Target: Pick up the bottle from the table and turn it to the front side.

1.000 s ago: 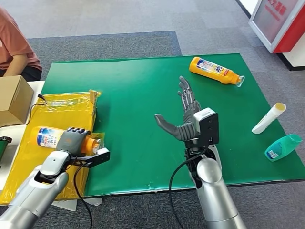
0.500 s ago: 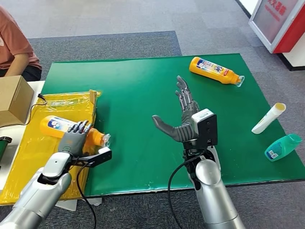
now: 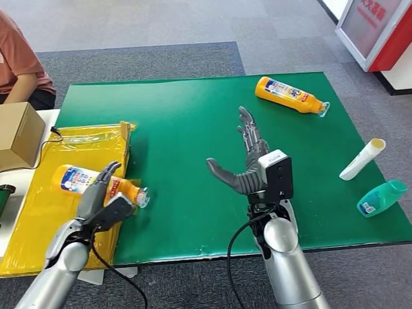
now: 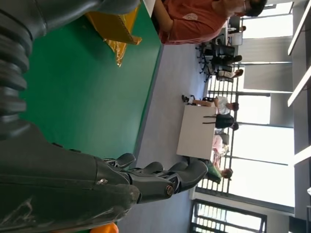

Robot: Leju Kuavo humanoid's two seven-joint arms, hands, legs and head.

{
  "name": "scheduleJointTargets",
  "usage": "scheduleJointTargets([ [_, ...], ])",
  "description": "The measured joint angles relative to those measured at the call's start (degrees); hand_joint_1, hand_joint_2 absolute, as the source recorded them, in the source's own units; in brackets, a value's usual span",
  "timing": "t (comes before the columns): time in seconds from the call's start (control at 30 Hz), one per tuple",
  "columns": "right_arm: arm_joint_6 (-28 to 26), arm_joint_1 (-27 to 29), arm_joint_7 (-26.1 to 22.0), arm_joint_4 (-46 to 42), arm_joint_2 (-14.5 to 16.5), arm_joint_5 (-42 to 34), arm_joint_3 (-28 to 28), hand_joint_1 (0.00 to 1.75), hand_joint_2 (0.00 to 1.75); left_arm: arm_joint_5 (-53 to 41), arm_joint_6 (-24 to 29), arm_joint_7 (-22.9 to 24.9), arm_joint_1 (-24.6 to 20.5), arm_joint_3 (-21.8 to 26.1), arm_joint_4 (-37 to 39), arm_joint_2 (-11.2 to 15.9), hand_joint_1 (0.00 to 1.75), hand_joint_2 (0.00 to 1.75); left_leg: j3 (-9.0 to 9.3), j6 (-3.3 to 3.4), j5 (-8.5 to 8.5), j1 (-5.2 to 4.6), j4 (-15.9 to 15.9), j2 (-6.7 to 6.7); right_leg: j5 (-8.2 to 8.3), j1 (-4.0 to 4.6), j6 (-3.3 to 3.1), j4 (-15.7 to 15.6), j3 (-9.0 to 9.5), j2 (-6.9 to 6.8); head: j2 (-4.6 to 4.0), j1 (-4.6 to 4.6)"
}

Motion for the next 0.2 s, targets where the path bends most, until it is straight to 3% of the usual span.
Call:
scheduleJointTargets([
  [0.2, -1.5, 0.32, -0.74, 0.68, -0.57, -0.75, 0.04, 0.0, 1.75, 15.63, -0.03, -6.23, 4.31, 5.61, -7.75, -2.08, 0.0, 1.75, -0.02, 0.0, 0.0, 0.01, 0.0, -0.01, -0.01, 0.01, 0.0, 0.0, -0.01, -0.01, 0.0, 0.0],
])
